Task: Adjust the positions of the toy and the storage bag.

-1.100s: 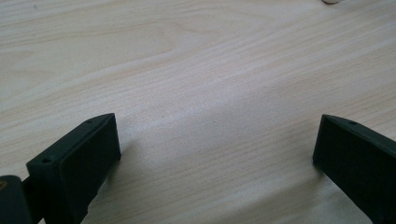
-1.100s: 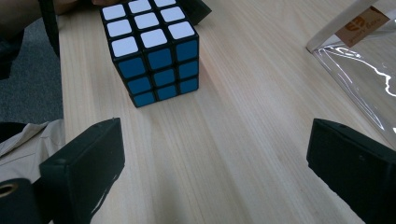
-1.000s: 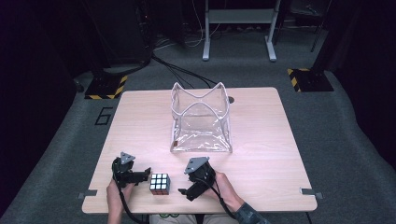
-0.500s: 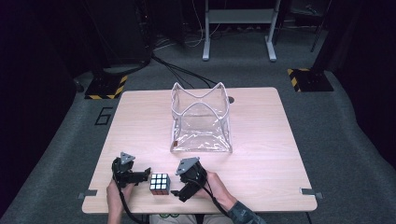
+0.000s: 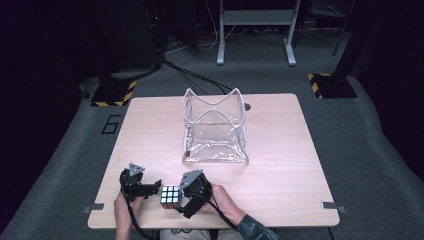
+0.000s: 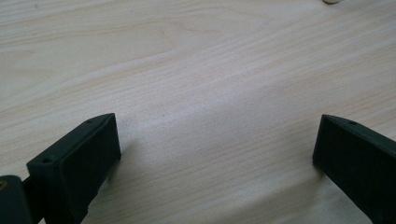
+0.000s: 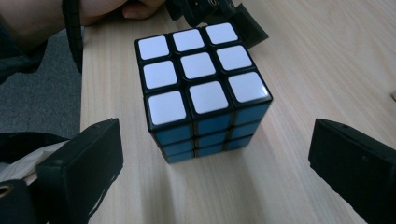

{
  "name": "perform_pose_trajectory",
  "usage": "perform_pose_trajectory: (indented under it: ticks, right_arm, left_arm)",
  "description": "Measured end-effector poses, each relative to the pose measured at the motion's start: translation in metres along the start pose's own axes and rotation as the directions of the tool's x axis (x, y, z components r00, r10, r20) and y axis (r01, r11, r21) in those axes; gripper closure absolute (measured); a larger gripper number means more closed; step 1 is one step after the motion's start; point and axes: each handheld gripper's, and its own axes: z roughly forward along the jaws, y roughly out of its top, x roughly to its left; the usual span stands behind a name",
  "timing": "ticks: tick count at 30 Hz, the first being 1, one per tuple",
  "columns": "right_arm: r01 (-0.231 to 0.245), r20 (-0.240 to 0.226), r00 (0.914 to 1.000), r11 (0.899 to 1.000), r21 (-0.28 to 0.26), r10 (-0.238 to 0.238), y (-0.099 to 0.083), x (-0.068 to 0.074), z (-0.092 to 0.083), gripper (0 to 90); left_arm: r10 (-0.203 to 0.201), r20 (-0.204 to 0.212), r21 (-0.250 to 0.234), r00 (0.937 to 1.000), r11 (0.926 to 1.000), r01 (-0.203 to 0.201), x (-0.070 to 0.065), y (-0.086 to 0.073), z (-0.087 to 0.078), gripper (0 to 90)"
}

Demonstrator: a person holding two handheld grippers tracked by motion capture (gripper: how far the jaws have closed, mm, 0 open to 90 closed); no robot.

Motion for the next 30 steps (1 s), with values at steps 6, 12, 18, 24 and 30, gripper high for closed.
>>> perform_pose_trajectory:
  ticks: [6,12,18,24,30]
  right_arm:
    - [0.016,-0.018,0.9997,1.000,-0.001,-0.016,0.005,0.000,0.009,5.3]
    - [0.028,-0.037,0.9989,1.000,0.001,-0.028,0.008,0.000,0.017,12.0]
    - [0.033,-0.041,0.9986,0.999,0.012,-0.033,0.009,-0.001,0.024,22.5]
    - [0.042,-0.042,0.9983,0.999,0.021,-0.041,0.009,0.000,0.027,33.1]
    - [0.037,-0.017,0.9992,0.999,0.023,-0.036,0.008,0.001,0.025,33.3]
  left_arm:
    - [0.000,0.000,0.001,1.0000,1.0000,0.000,0.000,0.000,0.000,0.8]
    - [-0.001,0.000,0.001,1.0000,1.0000,0.001,0.000,0.000,0.000,0.8]
    - [-0.001,0.002,0.003,1.0000,1.0000,0.001,0.000,0.000,0.000,0.8]
    - [0.000,0.002,0.001,1.0000,1.0000,0.000,0.000,0.000,0.000,0.8]
    - [0.000,0.002,0.001,1.0000,1.0000,0.000,0.000,0.000,0.000,0.8]
